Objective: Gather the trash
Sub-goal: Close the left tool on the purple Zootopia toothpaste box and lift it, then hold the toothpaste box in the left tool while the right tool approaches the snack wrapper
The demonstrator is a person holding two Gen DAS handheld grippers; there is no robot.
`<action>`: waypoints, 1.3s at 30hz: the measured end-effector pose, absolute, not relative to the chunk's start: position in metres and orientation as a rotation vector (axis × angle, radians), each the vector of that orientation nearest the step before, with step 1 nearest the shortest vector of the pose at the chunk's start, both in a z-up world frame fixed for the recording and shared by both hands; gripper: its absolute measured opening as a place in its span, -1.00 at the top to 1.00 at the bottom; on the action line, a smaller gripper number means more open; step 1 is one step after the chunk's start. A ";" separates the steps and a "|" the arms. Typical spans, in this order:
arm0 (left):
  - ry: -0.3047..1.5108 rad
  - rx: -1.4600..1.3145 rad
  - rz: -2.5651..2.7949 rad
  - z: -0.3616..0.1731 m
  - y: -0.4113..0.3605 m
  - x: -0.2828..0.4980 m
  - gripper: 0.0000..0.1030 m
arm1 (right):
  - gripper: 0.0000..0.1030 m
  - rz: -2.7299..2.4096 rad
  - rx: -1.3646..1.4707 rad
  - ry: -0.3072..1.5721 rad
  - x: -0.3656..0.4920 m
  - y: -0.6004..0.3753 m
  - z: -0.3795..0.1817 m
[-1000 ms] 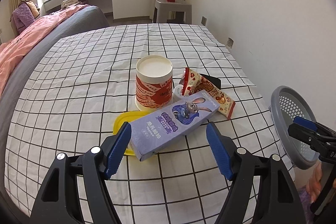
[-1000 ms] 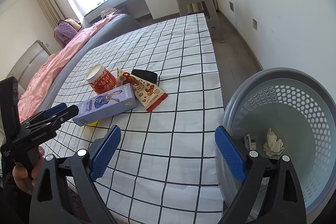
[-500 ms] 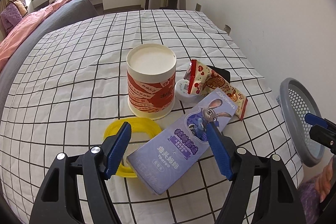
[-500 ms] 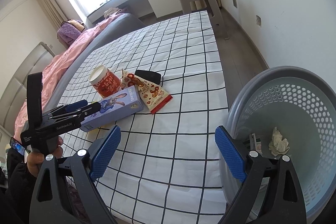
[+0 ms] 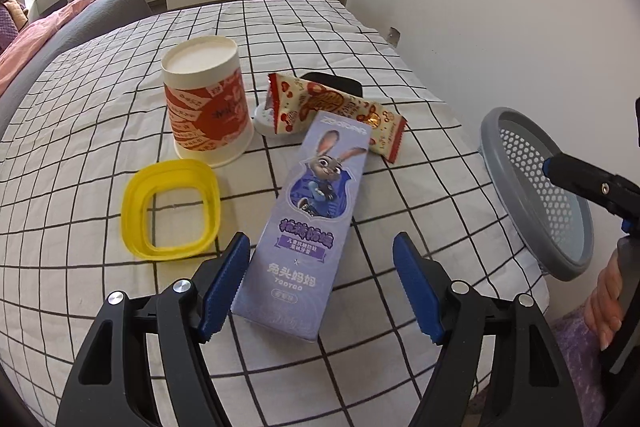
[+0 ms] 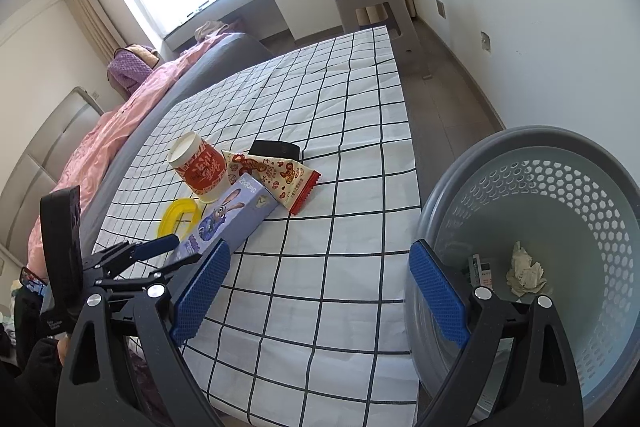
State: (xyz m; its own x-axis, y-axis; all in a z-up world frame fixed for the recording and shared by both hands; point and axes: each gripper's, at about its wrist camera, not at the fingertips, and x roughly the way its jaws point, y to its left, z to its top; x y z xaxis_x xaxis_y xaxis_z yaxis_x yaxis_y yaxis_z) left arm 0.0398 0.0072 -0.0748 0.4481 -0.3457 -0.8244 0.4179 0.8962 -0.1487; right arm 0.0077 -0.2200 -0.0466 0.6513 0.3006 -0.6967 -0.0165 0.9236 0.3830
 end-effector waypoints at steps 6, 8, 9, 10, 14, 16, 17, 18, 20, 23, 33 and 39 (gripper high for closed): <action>1.017 0.092 -0.525 -0.078 -0.013 0.017 -0.37 | -0.73 0.188 0.368 0.835 0.004 -0.224 -0.043; 1.015 0.102 -0.521 -0.078 -0.018 0.014 -0.37 | -0.73 0.190 0.370 0.830 0.002 -0.225 -0.041; 1.013 0.106 -0.511 -0.078 -0.019 0.014 -0.37 | -0.73 0.190 0.373 0.827 0.000 -0.226 -0.041; 1.011 0.109 -0.497 -0.078 -0.020 0.015 -0.37 | -0.73 0.191 0.376 0.825 0.000 -0.227 -0.041; 1.018 0.105 -0.431 -0.080 -0.021 0.028 -0.37 | -0.74 0.191 0.381 0.819 -0.002 -0.229 -0.039; 1.024 0.108 -0.400 -0.082 -0.025 0.036 -0.37 | -0.74 0.191 0.381 0.816 -0.002 -0.230 -0.038; 1.024 0.113 -0.385 -0.084 -0.027 0.040 -0.37 | -0.74 0.191 0.380 0.815 -0.002 -0.230 -0.038; 1.024 0.121 -0.373 -0.086 -0.029 0.044 -0.37 | -0.74 0.191 0.379 0.814 -0.003 -0.230 -0.038; 1.025 0.133 -0.362 -0.088 -0.035 0.050 -0.37 | -0.74 0.192 0.381 0.814 -0.003 -0.231 -0.038; 1.031 0.161 -0.347 -0.093 -0.043 0.055 -0.36 | -0.74 0.189 0.381 0.815 -0.004 -0.232 -0.038; 1.012 0.203 -0.344 -0.100 -0.050 0.050 0.17 | -0.74 0.169 0.382 0.836 -0.002 -0.236 -0.044; 0.960 0.198 -0.307 -0.087 -0.032 0.034 0.17 | -0.74 0.163 0.364 0.843 0.002 -0.228 -0.047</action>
State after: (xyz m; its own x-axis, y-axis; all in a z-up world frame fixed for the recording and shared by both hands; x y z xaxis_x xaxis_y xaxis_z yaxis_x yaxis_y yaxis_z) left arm 0.0343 -0.0321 -0.0865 0.5351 -0.1690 -0.8277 0.3430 0.9388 0.0301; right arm 0.0020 -0.2280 -0.0471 0.6571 0.2829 -0.6987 0.0026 0.9260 0.3774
